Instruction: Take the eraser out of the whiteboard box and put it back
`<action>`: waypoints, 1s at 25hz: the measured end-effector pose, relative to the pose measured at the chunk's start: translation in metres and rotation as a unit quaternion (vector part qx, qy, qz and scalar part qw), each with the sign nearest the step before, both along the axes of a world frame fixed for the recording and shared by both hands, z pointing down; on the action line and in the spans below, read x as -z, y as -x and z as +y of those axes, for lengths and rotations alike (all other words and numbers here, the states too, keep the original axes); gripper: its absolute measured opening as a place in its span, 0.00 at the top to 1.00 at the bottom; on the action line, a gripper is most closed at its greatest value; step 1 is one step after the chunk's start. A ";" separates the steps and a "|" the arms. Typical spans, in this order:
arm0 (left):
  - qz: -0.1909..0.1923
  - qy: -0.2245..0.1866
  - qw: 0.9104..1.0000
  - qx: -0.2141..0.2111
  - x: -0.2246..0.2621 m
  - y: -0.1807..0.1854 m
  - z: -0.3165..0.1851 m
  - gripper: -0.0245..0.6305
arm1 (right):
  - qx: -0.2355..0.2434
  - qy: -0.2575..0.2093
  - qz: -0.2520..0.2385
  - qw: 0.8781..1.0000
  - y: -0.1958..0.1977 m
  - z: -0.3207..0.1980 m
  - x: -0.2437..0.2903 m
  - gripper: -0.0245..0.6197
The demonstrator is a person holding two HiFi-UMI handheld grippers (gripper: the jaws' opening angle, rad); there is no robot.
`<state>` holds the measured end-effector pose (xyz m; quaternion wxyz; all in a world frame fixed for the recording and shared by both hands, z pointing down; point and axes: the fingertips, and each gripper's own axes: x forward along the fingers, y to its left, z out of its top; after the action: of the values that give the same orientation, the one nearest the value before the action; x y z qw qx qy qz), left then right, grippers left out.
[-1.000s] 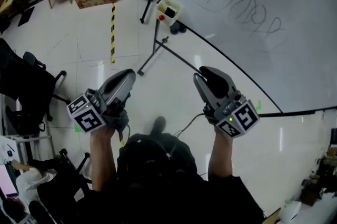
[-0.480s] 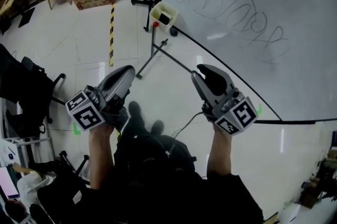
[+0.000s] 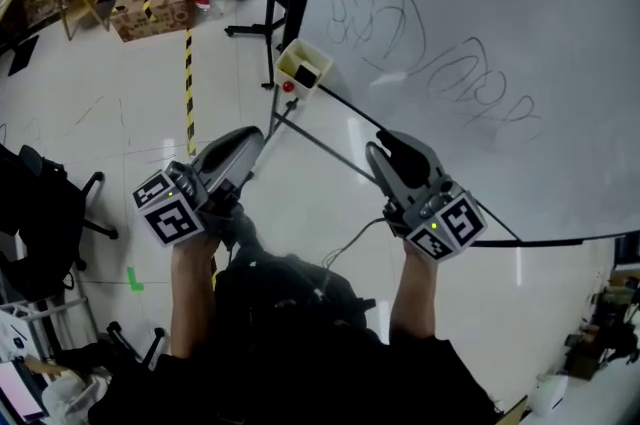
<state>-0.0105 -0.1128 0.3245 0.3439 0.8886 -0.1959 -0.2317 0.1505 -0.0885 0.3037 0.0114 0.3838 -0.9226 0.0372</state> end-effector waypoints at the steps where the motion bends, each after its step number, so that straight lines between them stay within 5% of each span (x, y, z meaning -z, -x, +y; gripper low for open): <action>1: 0.003 0.000 1.000 -0.002 0.000 0.004 -0.008 0.94 | -0.002 0.001 0.002 1.000 0.005 -0.008 -0.001 0.78; 14: 0.023 0.017 0.999 -0.034 -0.018 0.057 -0.083 0.94 | -0.023 0.049 0.036 0.998 0.063 -0.082 -0.032 0.78; 25: 0.015 0.030 0.998 -0.045 -0.029 0.059 -0.113 0.94 | -0.037 0.080 0.052 0.995 0.059 -0.119 -0.063 0.78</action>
<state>-0.0692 -0.2257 0.3532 0.3836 0.8822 -0.1574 -0.2230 0.0911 -0.2075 0.3671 0.0883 0.4169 -0.9000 0.0918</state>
